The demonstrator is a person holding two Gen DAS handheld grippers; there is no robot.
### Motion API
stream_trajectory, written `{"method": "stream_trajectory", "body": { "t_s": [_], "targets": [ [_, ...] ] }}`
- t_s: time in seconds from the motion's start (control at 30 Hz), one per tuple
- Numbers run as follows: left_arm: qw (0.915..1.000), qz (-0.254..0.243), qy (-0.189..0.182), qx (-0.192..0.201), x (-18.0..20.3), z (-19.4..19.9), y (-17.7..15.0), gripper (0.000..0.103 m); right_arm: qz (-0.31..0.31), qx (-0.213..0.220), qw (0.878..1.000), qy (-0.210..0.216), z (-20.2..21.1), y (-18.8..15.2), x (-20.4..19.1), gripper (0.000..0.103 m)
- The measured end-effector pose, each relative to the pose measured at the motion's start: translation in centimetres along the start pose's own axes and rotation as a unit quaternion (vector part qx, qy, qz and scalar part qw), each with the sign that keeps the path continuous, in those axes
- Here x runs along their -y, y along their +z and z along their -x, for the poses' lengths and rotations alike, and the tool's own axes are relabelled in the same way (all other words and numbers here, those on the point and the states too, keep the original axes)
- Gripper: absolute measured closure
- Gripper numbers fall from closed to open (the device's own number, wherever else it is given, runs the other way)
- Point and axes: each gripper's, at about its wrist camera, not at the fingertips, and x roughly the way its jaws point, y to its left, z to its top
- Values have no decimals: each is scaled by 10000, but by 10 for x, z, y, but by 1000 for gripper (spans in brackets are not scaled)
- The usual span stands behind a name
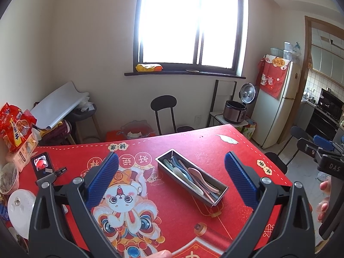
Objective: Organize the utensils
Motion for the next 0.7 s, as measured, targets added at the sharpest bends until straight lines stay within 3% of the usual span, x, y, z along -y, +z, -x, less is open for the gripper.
{"method": "stream_trajectory", "body": {
  "t_s": [0.7],
  "targets": [
    [9999,8,89,-63,-1,-1,-2,6,7,-48,10000,-11,-3,-3,0,6]
  ]
}}
